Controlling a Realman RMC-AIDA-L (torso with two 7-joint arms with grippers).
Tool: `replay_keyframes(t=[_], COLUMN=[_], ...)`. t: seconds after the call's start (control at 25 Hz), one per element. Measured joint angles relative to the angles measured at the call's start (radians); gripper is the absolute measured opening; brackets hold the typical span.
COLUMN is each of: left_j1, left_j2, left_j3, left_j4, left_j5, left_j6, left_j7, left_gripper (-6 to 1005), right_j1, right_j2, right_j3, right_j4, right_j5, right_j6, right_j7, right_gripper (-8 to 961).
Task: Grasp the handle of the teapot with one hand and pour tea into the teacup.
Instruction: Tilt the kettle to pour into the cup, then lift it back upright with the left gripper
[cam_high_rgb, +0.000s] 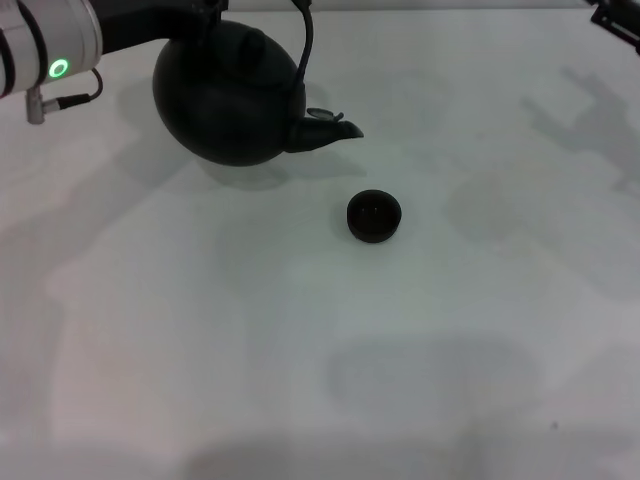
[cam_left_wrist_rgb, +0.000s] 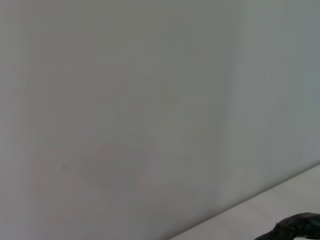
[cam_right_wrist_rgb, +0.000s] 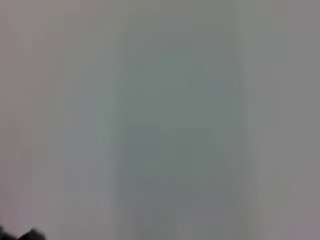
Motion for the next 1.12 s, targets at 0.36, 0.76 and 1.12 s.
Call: replay_keyframes(t=[0.36,0.76,1.12], left_j1=[-0.040,-0.089,-0.120], left_j2=[0.001,0.001,0.001], left_j3=[0.028,0.075,0.085], left_j4=[0.026,0.024,0.038], left_j5=[0.159,0.302,0.364], left_j6=[-0.040,-0.079,-0.130], left_j7=[-0.130,-0.239,-0.273], left_gripper=[153,152,152], right_j1=[0.001,0.009,0.013], right_j2=[0.000,0.000,0.001], right_j3=[0.071,0.073,0.073], right_j4=[0.013,0.015,0.015], right_j5=[0.043,0.063,0.063], right_j6=[0.003,-0.007,-0.018], right_j7=[0.015,0.015,0.015], right_gripper=[846,846,846])
